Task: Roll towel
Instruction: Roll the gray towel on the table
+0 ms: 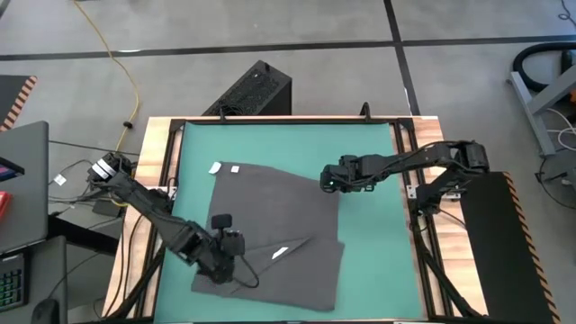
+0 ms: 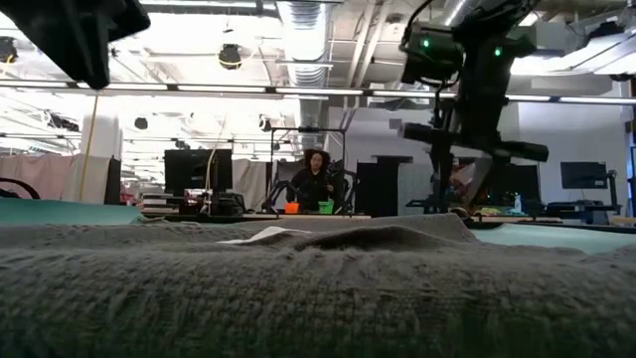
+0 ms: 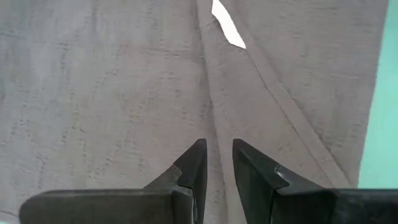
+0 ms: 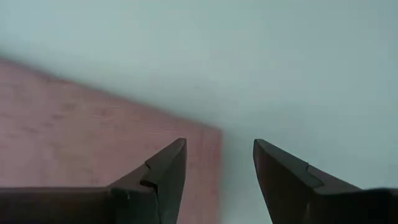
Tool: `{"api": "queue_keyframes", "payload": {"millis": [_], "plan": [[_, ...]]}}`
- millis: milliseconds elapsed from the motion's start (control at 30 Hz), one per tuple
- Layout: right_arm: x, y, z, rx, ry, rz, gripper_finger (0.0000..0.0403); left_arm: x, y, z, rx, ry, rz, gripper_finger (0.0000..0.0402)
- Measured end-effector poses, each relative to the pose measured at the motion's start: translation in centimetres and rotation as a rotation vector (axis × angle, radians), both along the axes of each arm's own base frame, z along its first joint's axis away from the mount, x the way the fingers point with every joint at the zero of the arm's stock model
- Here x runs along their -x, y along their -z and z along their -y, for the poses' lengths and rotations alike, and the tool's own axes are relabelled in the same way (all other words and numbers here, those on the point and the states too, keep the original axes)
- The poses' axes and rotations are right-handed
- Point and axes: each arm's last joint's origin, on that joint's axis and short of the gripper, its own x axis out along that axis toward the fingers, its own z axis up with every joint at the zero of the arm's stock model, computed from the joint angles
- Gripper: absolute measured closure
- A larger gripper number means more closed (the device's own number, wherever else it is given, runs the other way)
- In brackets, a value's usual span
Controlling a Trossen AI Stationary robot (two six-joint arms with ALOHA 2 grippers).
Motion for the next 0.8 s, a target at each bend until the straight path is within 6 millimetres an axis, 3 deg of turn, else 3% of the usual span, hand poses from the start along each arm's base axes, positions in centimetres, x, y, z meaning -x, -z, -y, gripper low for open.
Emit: {"api": "queue_keyframes", "payload": {"millis": [133, 233, 467, 633, 800], "plan": [[0.0, 0.2, 0.1, 0.020, -0.066, -0.015, 0.0192, -1.0, 0.0, -1.3, 0.017, -0.030, -0.009, 0.0336], [0.5, 0.2, 0.2, 0.067, -0.206, -0.119, 0.0192, -1.4, 0.0, -2.1, 0.010, -0.048, -0.010, 0.0336], [1.3, -0.2, 0.6, 0.330, -0.750, -0.433, 0.0193, -2.1, 0.0, -3.2, 0.019, -0.002, -0.031, 0.0336], [0.7, -0.3, 0.3, 0.419, -1.056, -0.463, 0.0204, -2.9, -0.1, -3.9, 0.043, 0.018, -0.017, 0.0336], [2.1, 1.9, -0.4, 0.380, -1.229, -0.386, 0.0220, -3.3, -0.2, -4.4, 0.054, -0.007, -0.001, 0.0336]]}}
